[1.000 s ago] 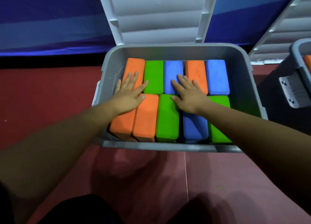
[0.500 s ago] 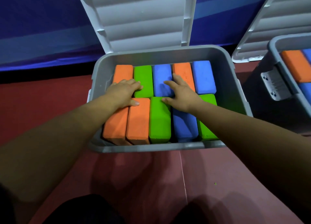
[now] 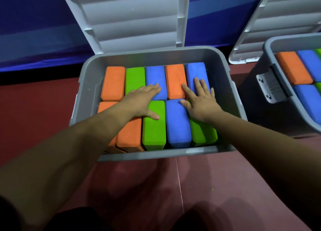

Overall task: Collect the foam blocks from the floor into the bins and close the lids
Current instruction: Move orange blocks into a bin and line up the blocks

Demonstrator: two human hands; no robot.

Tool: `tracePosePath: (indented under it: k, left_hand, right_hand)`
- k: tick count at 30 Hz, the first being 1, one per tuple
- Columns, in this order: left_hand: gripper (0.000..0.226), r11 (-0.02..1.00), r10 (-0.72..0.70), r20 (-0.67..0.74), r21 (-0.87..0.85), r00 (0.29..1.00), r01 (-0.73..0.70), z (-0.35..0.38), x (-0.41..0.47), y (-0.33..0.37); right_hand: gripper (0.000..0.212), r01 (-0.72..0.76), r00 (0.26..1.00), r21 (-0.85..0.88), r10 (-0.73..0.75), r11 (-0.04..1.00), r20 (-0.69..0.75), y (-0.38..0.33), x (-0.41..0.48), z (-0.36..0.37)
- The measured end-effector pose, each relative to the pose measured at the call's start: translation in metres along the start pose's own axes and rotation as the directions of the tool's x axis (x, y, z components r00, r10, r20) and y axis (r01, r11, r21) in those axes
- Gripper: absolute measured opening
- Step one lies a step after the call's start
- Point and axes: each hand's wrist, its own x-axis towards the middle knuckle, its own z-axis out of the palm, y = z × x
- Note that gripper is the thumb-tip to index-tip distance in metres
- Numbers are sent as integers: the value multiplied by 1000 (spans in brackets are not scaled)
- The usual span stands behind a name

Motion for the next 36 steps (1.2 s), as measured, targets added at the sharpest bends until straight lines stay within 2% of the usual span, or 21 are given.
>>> tracePosePath:
  k: [2,5,6,10,14,17,19,21,24,30,36]
  left_hand:
    - [121,999,-25,19,44,999,25,-4,4,6]
    - [121,996,-70,83,62,994,65,-14,12,16]
    - [118,997,-75,101,28,992,72,-18,14,21]
    - [120,992,20,113,-124,993,-6,-16,19,46]
    - [111,999,47,37,14,998,-47,22,19,59]
    - [115,997,60,-34,58,998,-58,30,16,57]
    - [113,996,90,-104,17,991,-88,28,12,53]
    - [96,994,112,-256,28,960,-109,31,8,44]
    - [84,993,47,-411,115,911,1,44,4,35]
    - [91,985,-1,-355,163,935,63,48,18,44]
    - [93,985,-12,-394,155,919,79,50,24,50]
  right_hand:
    - [64,12,1000,70,-13,997,15,0,2,-4]
    - [62,2,996,415,-38,910,79,10,2,-21]
    - [64,1,993,478,-56,879,102,17,2,-26]
    - [72,36,990,372,-85,928,116,25,1,-31]
    - [73,22,994,331,-57,943,96,12,1,-20]
    - [73,13,995,369,-48,929,86,12,-2,-22]
    - [65,-29,999,364,20,931,28,8,-3,-19]
    - [61,-105,988,293,133,950,-77,1,-5,-9]
    - [73,-183,954,177,218,967,-205,-7,-3,7]
    - [75,-133,961,30,137,991,-242,-5,1,16]
    - [75,-133,966,-11,127,991,-226,5,4,12]
